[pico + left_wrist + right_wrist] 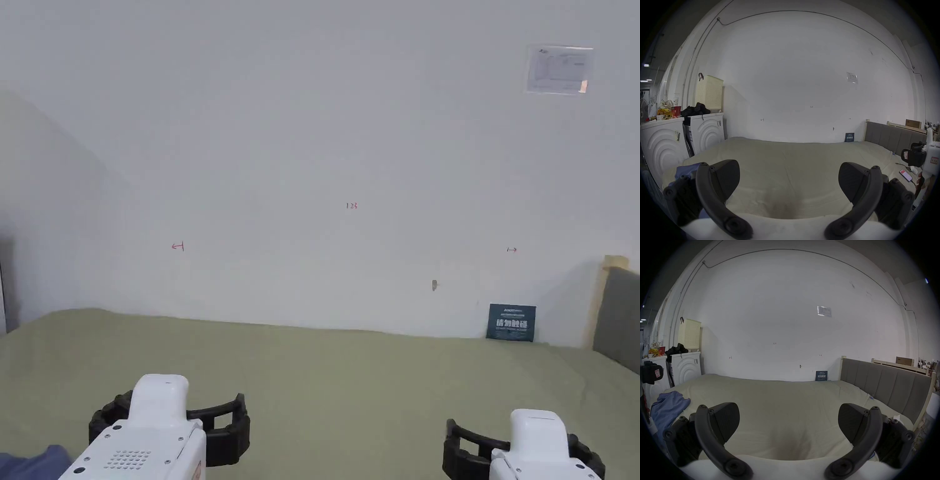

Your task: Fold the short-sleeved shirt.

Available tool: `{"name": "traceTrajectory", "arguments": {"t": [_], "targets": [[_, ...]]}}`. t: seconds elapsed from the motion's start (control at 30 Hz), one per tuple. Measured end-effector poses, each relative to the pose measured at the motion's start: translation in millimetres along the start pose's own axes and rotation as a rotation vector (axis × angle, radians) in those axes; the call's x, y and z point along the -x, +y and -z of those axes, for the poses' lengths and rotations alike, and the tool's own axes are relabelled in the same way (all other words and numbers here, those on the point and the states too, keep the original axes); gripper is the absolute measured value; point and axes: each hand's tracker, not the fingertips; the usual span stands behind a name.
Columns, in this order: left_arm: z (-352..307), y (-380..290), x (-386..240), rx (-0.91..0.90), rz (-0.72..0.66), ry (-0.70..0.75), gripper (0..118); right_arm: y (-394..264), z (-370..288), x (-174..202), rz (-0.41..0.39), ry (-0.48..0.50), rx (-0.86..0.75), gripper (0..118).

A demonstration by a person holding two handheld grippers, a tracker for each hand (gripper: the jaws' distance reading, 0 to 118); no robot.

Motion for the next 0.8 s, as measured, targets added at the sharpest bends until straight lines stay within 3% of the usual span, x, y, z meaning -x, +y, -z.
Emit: {"name": "traceTrajectory", "arguments": {"t": [0.8], "targets": [[1.2,-4.0,-3.0,0.018,0.009,-0.002,118,-1.0,0.7,-4.3,0.002,-0.005,0.015,118]]}}
